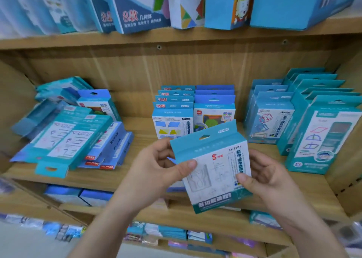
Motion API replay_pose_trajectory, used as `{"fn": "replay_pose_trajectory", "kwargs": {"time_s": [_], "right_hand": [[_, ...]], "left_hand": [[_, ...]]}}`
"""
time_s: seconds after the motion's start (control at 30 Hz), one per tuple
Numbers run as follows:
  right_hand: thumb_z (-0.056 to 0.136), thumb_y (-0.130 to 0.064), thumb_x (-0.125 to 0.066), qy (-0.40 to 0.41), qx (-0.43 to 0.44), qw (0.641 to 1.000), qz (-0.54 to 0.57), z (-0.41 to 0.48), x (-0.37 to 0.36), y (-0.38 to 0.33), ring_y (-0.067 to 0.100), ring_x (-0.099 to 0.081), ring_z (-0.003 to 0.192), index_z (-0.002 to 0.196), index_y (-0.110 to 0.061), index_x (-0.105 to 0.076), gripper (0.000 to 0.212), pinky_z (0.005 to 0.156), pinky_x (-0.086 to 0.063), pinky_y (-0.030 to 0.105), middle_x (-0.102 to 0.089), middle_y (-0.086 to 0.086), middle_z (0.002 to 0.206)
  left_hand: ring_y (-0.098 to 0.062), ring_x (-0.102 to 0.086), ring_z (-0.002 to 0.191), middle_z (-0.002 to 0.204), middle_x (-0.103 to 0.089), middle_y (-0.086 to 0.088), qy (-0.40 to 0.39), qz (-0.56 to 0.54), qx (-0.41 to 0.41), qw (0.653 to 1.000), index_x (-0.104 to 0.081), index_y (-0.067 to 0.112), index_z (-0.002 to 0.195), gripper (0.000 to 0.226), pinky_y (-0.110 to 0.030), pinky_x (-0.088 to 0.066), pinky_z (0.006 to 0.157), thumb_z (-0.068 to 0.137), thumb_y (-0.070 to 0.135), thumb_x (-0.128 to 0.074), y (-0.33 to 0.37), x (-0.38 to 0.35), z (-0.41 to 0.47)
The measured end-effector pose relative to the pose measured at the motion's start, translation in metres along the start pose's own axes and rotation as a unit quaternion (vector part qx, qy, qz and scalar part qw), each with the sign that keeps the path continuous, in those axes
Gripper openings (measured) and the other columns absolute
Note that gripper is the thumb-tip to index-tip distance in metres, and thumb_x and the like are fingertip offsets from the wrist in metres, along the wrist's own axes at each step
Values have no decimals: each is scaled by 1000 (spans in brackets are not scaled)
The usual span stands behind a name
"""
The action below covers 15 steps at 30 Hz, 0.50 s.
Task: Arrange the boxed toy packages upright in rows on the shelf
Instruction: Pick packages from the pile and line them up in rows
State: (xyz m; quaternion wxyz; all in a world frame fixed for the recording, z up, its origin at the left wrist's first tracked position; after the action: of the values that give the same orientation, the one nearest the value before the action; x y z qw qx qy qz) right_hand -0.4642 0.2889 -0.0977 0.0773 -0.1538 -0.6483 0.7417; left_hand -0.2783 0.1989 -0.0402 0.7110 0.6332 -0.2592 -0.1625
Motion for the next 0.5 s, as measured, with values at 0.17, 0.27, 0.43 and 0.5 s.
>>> {"fn": "replay_pose_trajectory", "kwargs": {"time_s": [0.17, 0.27, 0.43, 0.5], "right_hand": [[78, 9, -62, -4, 26, 998, -59, 20, -37, -17, -1, -64, 100, 114, -19, -60, 46, 78, -48, 9, -73, -8, 106], [83, 8, -61, 24, 49, 993, -108, 30, -51, -29, -7, -58, 107, 115, -32, -59, 51, 77, -46, 6, -68, -11, 112], [86, -2, -63, 50, 73, 978, -189, 49, -71, -43, -17, -49, 113, 116, -43, -60, 51, 80, -38, -1, -59, -35, 117], [86, -5, -64, 62, 88, 965, -241, 61, -80, -48, -16, -48, 112, 119, -45, -58, 52, 81, -36, -2, -57, -32, 121]], "left_hand": [[-29, -71, 78, 86, -75, 3, 13, 97, -43, 994, -70, 23, 91, 30, -35, -59, 67, 62, 30, -74, 34, 47, 7], [-19, -71, 76, 86, -75, -1, 88, 110, -95, 985, -70, 18, 91, 31, -31, -59, 67, 63, 29, -74, 60, 104, 22], [-10, -67, 72, 94, -73, -4, 192, 189, -147, 952, -65, 13, 97, 24, -24, -54, 67, 75, 19, -75, 82, 203, 59], [-13, -67, 71, 92, -73, 1, 205, 262, -123, 935, -63, 24, 92, 26, -30, -54, 65, 73, 28, -80, 72, 229, 81]]}}
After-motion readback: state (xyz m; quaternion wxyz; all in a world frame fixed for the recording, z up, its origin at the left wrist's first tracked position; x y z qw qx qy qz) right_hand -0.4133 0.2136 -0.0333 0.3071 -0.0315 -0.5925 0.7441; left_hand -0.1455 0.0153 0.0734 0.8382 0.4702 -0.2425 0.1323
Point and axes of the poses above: each hand's wrist, its own z-axis towards the middle knuckle, its own x-axis out of the back of the hand, y = z × x, the point moved 8 cm from there along z, towards the middle knuckle
